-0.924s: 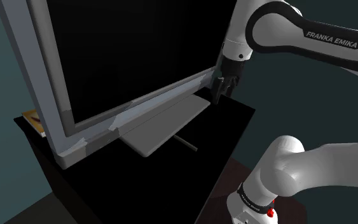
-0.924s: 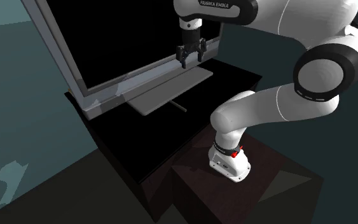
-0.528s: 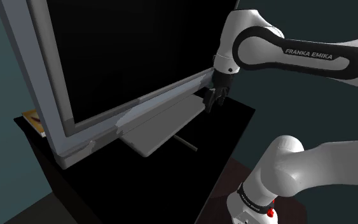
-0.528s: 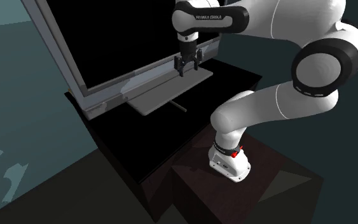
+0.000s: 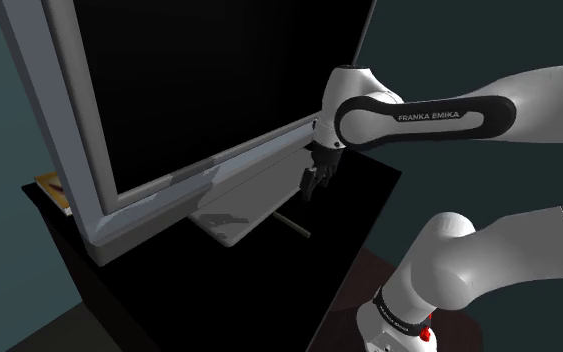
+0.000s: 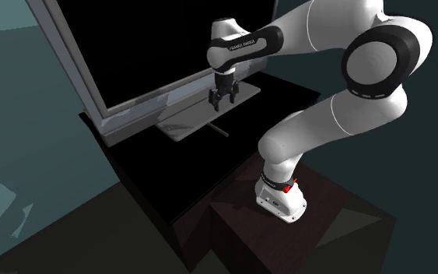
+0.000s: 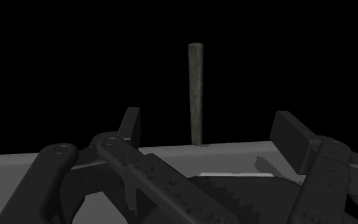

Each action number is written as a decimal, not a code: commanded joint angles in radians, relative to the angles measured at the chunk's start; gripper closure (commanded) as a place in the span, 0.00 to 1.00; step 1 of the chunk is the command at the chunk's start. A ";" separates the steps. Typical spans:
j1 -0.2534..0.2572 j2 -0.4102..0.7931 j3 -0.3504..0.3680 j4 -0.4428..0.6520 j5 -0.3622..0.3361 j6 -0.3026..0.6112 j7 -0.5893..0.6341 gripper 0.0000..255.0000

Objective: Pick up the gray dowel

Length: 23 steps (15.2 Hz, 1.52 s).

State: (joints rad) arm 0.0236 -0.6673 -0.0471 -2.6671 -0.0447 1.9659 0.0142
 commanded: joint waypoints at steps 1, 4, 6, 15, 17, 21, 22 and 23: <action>0.008 0.062 -0.014 -0.025 0.004 0.092 -0.025 0.00; 0.024 0.161 -0.031 -0.053 0.017 0.222 -0.062 0.00; 0.038 0.237 -0.043 -0.064 0.030 0.309 -0.090 0.00; 0.058 0.402 -0.058 -0.100 0.059 0.510 -0.130 0.00; 0.058 0.410 -0.059 -0.102 0.060 0.520 -0.131 0.00; 0.058 0.409 -0.060 -0.104 0.060 0.521 -0.132 1.00; 0.058 0.404 -0.059 -0.104 0.059 0.517 -0.131 1.00; 0.057 0.403 -0.060 -0.106 0.059 0.517 -0.132 1.00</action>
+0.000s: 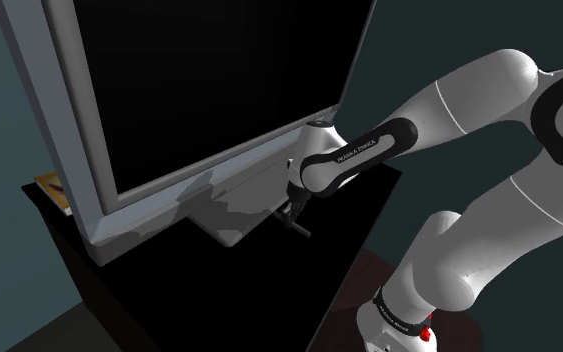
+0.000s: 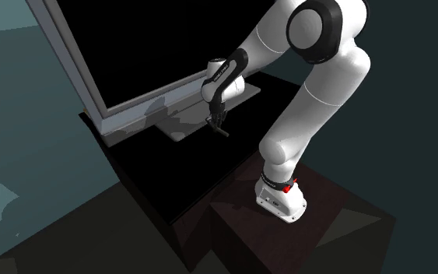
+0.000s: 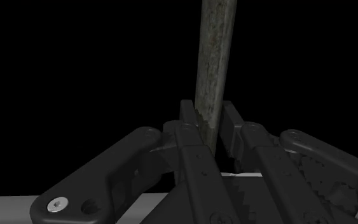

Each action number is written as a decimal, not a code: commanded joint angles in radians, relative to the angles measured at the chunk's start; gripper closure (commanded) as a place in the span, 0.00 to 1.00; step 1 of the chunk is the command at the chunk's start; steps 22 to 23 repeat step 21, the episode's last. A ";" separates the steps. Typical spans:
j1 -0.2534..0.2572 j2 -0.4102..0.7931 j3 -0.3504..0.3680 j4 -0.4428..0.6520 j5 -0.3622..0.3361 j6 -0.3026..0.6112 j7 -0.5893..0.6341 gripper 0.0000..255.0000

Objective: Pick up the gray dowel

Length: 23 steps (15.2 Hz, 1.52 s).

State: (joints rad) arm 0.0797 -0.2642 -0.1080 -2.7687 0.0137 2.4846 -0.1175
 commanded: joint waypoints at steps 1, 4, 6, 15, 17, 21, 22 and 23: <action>0.001 0.002 0.001 -0.002 0.001 -0.002 0.000 1.00; 0.003 0.007 0.002 0.000 0.002 0.002 0.001 1.00; 0.001 -0.022 0.003 0.007 -0.003 -0.034 0.005 1.00; -0.006 -0.132 0.011 0.055 -0.015 -0.192 0.018 1.00; -0.007 -0.152 0.012 0.069 -0.016 -0.226 0.021 1.00; -0.008 -0.173 0.014 0.084 -0.018 -0.262 0.023 1.00; -0.008 -0.173 0.014 0.084 -0.018 -0.262 0.023 1.00; -0.008 -0.173 0.014 0.084 -0.018 -0.262 0.023 1.00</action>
